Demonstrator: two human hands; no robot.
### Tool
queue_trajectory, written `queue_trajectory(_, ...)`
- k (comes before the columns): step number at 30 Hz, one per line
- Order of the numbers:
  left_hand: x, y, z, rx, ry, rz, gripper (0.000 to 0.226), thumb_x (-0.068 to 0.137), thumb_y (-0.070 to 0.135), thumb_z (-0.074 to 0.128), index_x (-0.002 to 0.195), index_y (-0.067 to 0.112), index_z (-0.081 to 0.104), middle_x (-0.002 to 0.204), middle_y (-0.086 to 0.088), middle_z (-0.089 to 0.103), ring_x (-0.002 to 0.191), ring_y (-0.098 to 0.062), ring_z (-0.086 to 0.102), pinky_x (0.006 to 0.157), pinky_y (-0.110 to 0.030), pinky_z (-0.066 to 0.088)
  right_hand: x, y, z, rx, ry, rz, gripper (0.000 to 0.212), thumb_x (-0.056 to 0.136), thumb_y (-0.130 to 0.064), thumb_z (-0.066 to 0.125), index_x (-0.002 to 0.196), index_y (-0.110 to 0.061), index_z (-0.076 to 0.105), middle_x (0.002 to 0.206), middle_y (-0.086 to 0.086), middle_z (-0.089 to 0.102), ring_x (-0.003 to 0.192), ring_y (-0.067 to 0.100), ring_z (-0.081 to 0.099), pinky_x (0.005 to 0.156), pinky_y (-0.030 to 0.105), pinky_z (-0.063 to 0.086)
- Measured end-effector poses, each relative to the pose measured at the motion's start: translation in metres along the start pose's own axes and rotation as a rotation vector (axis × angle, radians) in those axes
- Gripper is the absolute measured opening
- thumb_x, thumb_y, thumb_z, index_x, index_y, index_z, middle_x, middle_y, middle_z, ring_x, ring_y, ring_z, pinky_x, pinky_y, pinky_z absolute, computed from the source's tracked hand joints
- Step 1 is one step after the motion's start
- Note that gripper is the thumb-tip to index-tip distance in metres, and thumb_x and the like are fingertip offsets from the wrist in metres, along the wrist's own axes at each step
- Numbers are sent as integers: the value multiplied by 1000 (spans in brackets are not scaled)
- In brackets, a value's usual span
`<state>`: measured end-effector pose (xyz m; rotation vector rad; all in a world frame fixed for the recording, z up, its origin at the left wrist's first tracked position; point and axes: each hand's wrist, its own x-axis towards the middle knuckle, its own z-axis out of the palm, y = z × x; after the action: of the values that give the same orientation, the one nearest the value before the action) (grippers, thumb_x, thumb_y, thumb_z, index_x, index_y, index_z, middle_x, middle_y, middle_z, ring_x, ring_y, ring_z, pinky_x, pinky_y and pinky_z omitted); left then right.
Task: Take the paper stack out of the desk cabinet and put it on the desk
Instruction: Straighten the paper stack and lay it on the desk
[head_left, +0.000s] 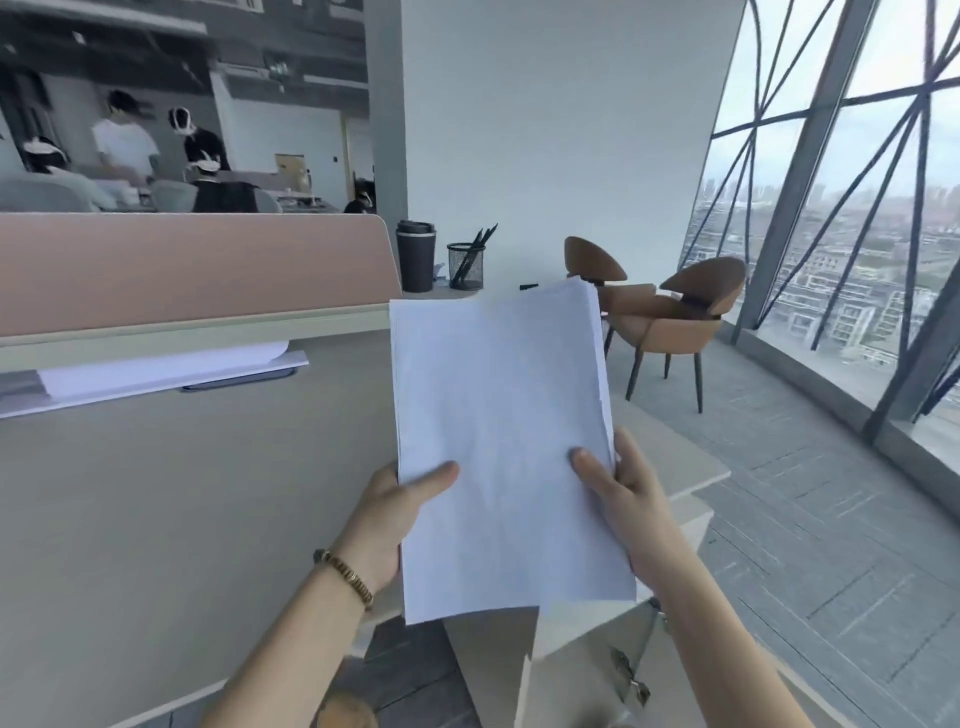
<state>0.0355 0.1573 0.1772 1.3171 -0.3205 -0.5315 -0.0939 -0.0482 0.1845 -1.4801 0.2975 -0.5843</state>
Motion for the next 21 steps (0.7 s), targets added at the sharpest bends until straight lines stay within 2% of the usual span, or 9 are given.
queue_trajectory(4,39,-3,-26,101,78,125,23,89,13,70,112,14,73,107,-2,80,97,-21,76,82,-38,59,55,28,26,-65,-5,-48,21,97,-16,61,118,-13,58,118,9,72,107,32,71,89,54,58)
queue_trajectory(8,65,-3,-42,175,124,199,22,91,18,70,113,19,73,109,3,79,102,-17,75,88,-39,58,89,38,48,-60,-50,-127,33,101,-6,53,130,-22,56,126,-2,70,114,19,68,90,39,57)
queue_trajectory(13,88,7,-51,215,135,196,19,89,21,73,107,22,75,107,4,80,102,-17,75,92,-43,57,115,41,63,-32,-26,-115,32,98,-6,56,123,-26,59,121,-1,71,113,21,67,92,43,56)
queue_trajectory(15,95,10,-53,205,116,168,21,81,26,78,101,21,78,104,1,80,100,-20,76,91,-44,58,124,37,64,-28,-47,-85,24,92,-18,65,114,-22,60,116,5,70,104,21,69,85,41,58)
queue_trajectory(18,103,16,-55,159,108,176,38,66,34,83,100,16,78,103,-4,81,98,-24,76,86,-40,59,141,20,64,-52,-61,-97,33,81,-34,71,101,-14,56,99,16,61,83,18,63,68,28,53)
queue_trajectory(21,110,22,-55,103,139,223,55,59,38,84,107,13,75,105,-6,80,98,-26,76,87,-44,59,158,1,67,-16,-103,-150,33,84,-34,73,105,-14,56,102,17,65,87,29,68,68,28,57)
